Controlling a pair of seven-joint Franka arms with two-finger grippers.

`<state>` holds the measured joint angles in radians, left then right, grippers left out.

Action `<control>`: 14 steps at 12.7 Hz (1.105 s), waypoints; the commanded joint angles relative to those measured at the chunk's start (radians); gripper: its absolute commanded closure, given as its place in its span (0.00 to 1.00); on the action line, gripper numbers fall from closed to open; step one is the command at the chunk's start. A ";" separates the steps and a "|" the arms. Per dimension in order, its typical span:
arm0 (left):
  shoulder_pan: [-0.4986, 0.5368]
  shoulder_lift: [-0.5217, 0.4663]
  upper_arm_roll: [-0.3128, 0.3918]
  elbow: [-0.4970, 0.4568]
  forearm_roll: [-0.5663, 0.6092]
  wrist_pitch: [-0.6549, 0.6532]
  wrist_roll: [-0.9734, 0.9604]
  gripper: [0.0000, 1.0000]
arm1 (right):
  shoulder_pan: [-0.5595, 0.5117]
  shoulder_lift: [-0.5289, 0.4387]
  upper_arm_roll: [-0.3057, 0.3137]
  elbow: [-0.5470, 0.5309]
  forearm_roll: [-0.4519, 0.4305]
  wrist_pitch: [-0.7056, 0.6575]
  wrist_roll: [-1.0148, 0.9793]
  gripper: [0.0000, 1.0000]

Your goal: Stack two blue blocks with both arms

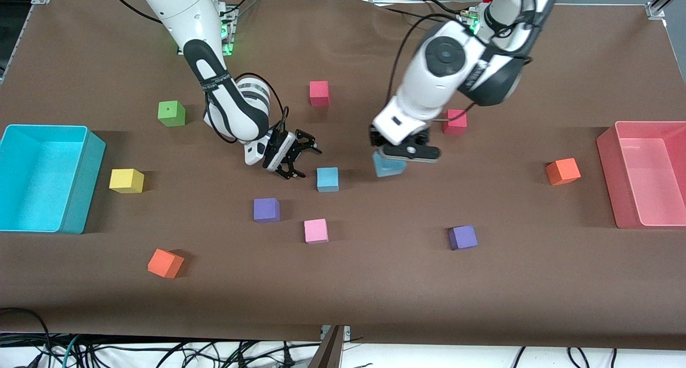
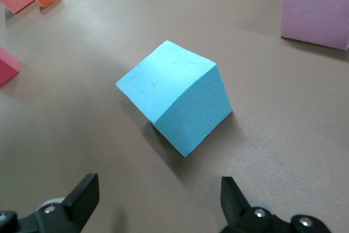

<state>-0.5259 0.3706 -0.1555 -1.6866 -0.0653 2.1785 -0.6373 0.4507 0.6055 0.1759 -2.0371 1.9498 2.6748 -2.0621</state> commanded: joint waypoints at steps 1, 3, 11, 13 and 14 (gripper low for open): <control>-0.121 0.175 0.071 0.229 -0.011 -0.069 -0.050 1.00 | 0.020 0.010 -0.015 0.017 0.027 -0.013 -0.024 0.01; -0.187 0.264 0.125 0.344 -0.014 -0.109 -0.058 1.00 | 0.022 0.013 -0.015 0.018 0.026 -0.013 -0.048 0.01; -0.266 0.435 0.188 0.493 -0.018 -0.094 -0.087 1.00 | 0.020 0.017 -0.018 0.018 0.026 -0.044 -0.067 0.01; -0.282 0.449 0.188 0.493 -0.018 -0.071 -0.119 1.00 | 0.020 0.017 -0.018 0.018 0.026 -0.044 -0.067 0.01; -0.286 0.458 0.188 0.493 -0.018 -0.066 -0.127 1.00 | 0.020 0.017 -0.018 0.018 0.026 -0.044 -0.067 0.01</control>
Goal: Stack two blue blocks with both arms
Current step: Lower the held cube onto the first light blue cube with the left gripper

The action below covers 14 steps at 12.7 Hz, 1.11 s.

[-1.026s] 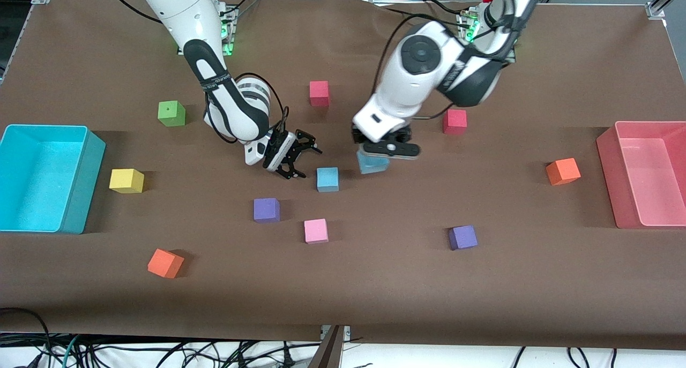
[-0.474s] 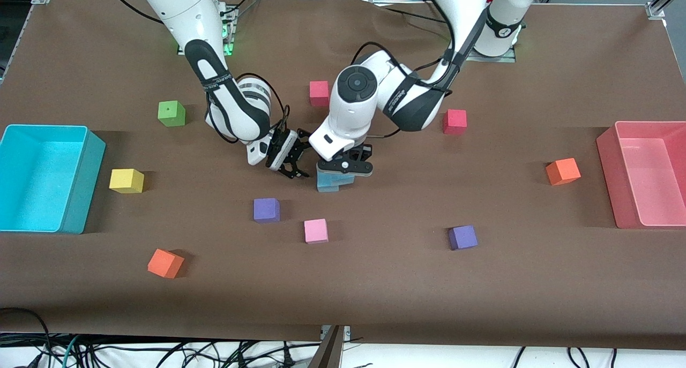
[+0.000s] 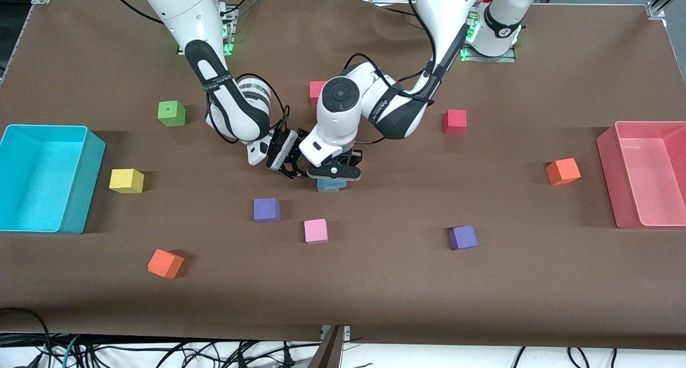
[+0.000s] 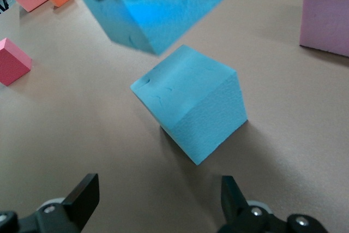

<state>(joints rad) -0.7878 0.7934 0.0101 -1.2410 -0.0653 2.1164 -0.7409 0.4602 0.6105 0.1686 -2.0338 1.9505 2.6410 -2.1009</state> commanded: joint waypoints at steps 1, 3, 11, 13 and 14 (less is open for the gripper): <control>-0.025 0.041 0.022 0.048 -0.018 -0.001 -0.029 1.00 | 0.011 0.012 -0.011 0.015 0.025 -0.010 -0.028 0.01; -0.040 0.056 0.022 0.048 -0.018 0.019 -0.051 1.00 | 0.011 0.012 -0.011 0.015 0.025 -0.010 -0.028 0.01; -0.054 0.069 0.028 0.044 -0.014 0.034 -0.054 0.00 | 0.011 0.012 -0.011 0.015 0.025 -0.010 -0.028 0.01; -0.053 0.067 0.028 0.044 -0.014 0.034 -0.057 0.00 | 0.009 0.008 -0.011 0.015 0.027 -0.010 -0.027 0.01; -0.053 0.064 0.028 0.043 -0.014 0.033 -0.057 0.00 | 0.005 0.000 -0.011 0.011 0.025 -0.010 -0.025 0.01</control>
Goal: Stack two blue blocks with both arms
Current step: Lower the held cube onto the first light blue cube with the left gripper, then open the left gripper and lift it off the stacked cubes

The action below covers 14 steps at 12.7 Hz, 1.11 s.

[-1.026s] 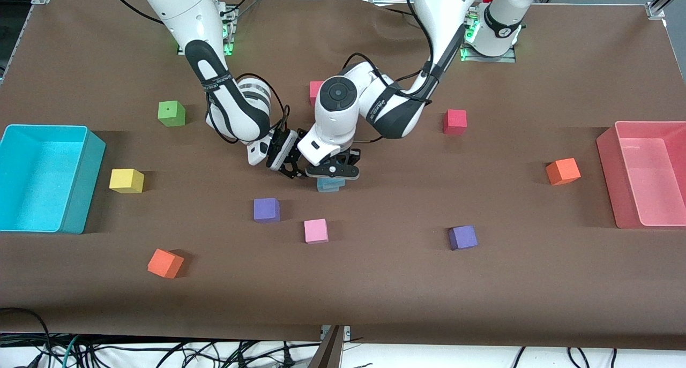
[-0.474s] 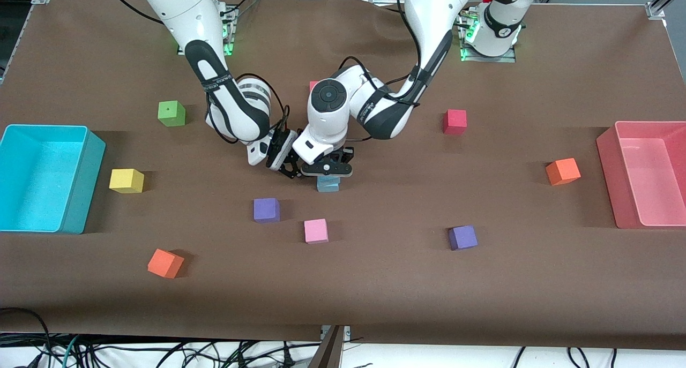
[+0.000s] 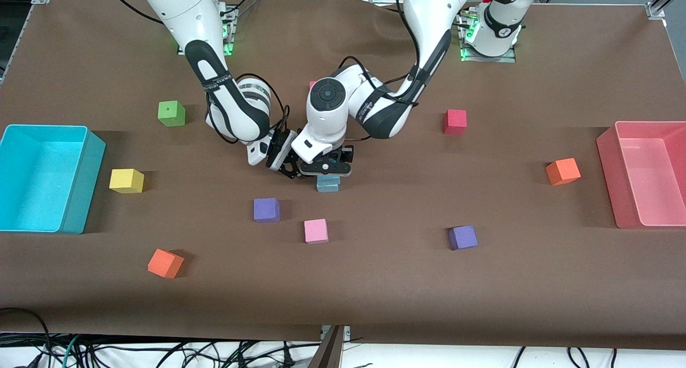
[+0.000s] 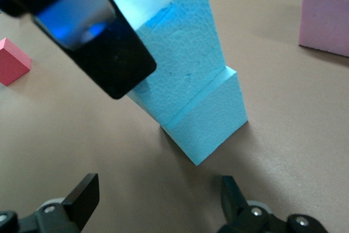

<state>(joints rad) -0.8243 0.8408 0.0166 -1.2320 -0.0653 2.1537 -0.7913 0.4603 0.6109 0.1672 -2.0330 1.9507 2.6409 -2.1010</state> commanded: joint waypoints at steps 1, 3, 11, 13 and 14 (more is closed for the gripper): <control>-0.015 0.009 0.022 0.034 -0.016 -0.006 -0.006 0.00 | 0.000 -0.016 -0.009 0.004 0.024 -0.009 -0.021 0.01; -0.001 -0.037 0.022 0.025 -0.022 -0.020 0.001 0.00 | -0.017 -0.063 -0.009 -0.045 0.022 -0.009 -0.013 0.01; 0.262 -0.418 -0.064 -0.164 -0.025 -0.277 0.014 0.00 | -0.109 -0.328 -0.008 -0.279 -0.183 -0.068 0.354 0.01; 0.365 -0.506 -0.104 -0.172 -0.024 -0.423 0.090 0.00 | -0.178 -0.393 -0.009 -0.315 -0.353 -0.186 0.561 0.01; 0.397 -0.544 -0.104 -0.170 -0.024 -0.495 0.136 0.00 | -0.205 -0.427 -0.017 -0.322 -0.454 -0.220 0.660 0.01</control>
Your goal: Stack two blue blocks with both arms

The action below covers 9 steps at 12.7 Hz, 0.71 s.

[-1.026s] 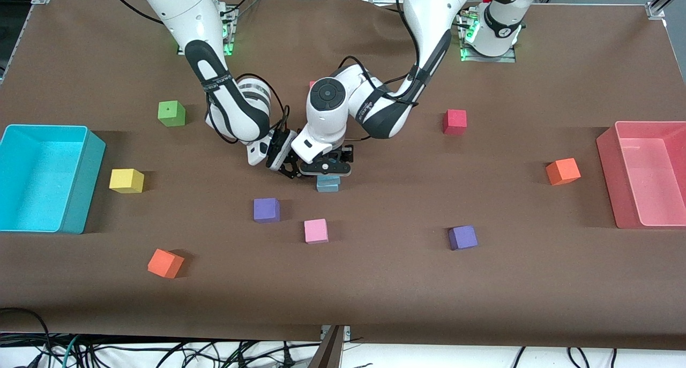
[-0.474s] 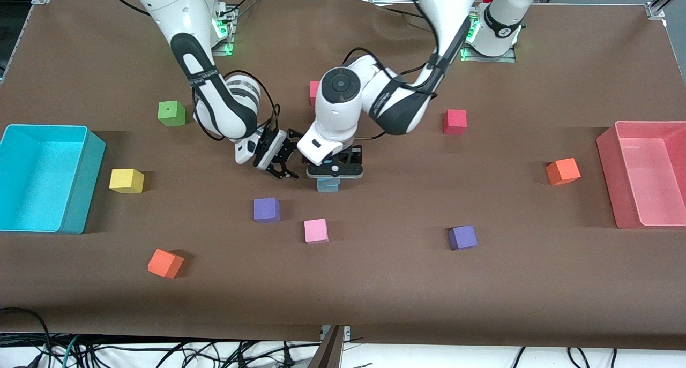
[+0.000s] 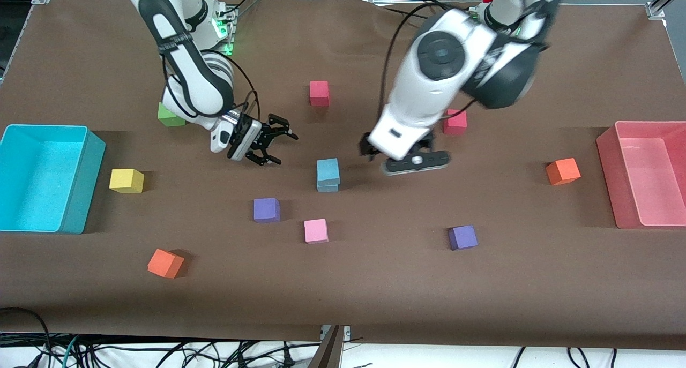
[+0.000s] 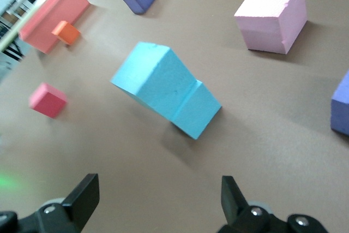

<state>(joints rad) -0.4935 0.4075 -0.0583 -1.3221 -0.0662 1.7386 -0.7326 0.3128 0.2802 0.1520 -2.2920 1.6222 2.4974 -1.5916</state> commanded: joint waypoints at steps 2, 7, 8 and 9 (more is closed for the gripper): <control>0.165 -0.192 -0.029 -0.089 -0.020 -0.184 0.169 0.00 | -0.099 -0.139 -0.031 -0.061 -0.317 -0.197 0.356 0.01; 0.320 -0.334 0.095 -0.201 -0.003 -0.292 0.542 0.00 | -0.153 -0.207 -0.158 -0.024 -0.804 -0.420 0.643 0.01; 0.344 -0.351 0.119 -0.227 -0.001 -0.287 0.596 0.00 | -0.153 -0.210 -0.202 0.009 -0.894 -0.467 0.682 0.01; 0.349 -0.357 0.136 -0.238 0.028 -0.286 0.617 0.00 | -0.155 -0.208 -0.225 0.057 -0.989 -0.526 0.731 0.01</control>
<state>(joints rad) -0.1593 0.1058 0.0606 -1.4795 -0.0635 1.4332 -0.1827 0.1685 0.0909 -0.0379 -2.2936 0.7587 2.0635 -0.9461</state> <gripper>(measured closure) 0.000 0.009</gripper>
